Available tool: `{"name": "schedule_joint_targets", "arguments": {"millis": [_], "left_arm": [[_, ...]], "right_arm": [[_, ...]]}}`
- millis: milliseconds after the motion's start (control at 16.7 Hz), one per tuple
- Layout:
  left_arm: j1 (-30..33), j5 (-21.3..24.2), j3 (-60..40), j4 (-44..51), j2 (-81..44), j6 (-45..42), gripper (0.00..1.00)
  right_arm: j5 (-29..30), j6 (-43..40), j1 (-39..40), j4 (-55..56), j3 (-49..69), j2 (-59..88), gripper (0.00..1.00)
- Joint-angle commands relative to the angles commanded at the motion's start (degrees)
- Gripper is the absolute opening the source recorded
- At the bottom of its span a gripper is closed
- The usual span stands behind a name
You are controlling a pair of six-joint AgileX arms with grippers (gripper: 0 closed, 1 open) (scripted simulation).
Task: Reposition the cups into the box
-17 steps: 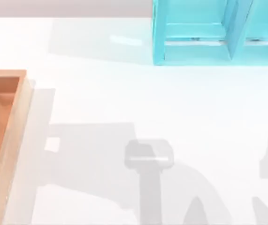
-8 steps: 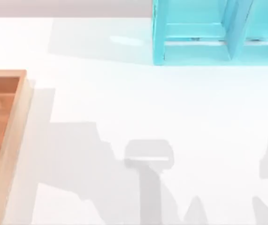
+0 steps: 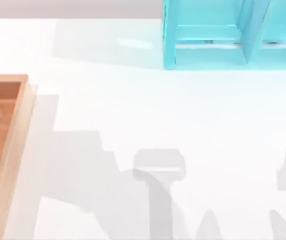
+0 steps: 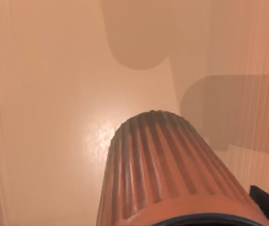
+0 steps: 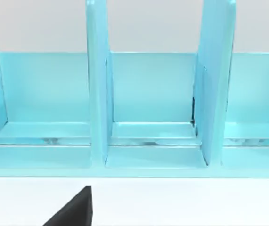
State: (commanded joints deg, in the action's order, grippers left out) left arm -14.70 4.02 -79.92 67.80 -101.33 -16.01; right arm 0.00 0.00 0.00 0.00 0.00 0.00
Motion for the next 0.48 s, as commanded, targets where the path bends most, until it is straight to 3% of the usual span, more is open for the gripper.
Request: {"name": "schedule_joint_targets", "arguments": {"millis": [480], "left_arm": [[0.0, 0.0, 0.0, 0.0, 0.0, 0.0, 0.83]], "right_arm": [[0.0, 0.0, 0.0, 0.0, 0.0, 0.0, 1.00]]}}
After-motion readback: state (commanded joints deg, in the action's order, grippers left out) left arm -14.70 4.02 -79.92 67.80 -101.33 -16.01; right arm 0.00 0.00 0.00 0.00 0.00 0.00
